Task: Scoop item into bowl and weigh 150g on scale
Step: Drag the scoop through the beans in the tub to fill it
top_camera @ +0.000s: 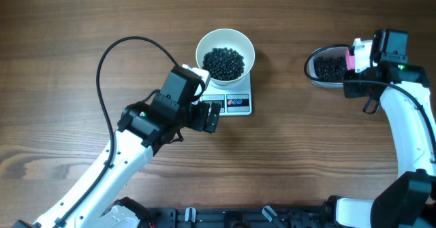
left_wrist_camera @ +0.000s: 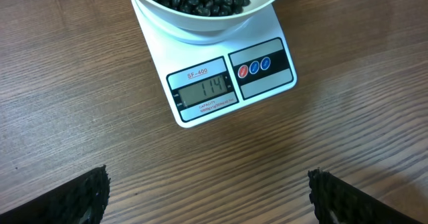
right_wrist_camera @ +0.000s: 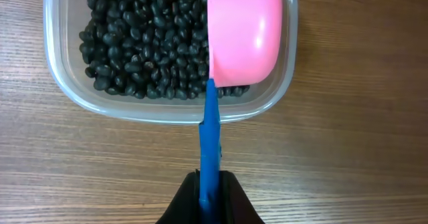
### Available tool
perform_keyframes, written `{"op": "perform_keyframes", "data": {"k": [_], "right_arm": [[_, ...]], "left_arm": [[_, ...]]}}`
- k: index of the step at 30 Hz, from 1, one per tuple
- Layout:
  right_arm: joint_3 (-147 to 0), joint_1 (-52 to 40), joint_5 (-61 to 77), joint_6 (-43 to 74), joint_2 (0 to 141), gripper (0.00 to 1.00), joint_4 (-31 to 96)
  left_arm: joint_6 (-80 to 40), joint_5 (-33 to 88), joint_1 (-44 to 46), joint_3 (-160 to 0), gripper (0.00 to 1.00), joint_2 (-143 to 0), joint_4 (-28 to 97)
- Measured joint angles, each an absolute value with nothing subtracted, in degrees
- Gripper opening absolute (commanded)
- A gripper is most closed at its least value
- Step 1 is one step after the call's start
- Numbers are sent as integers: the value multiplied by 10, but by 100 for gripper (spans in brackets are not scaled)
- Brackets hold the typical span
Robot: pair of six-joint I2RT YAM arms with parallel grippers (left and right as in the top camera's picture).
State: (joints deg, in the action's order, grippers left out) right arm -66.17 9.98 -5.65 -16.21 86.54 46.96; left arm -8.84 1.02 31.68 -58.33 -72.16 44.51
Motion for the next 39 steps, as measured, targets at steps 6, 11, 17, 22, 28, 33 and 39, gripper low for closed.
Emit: {"op": "perform_keyframes", "data": {"k": [6,11,17,22,28,33,39], "right_arm": [[-662,100,-57,-162,891,5,465],[-662,100,-30,-162,908,4,464],[-662,101,47,-162,917,4,472],[-662,105,120,-186,917,4,487],[-662,105,137,-212,917,4,488],[-662,112,146,-233,917,4,488],[-662,173,234,-240,918,4,495]], "left_arm": [[-88,10,317,-583,100,-722,445],[-88,10,317,-583,100,-722,445],[-88,10,317,-583,100,-722,445],[-88,10,317,-583,100,-722,445],[-88,10,317,-583,100,-722,445],[-88,10,317,-583,100,-722,445],[-88,10,317,-583,100,-722,445]]}}
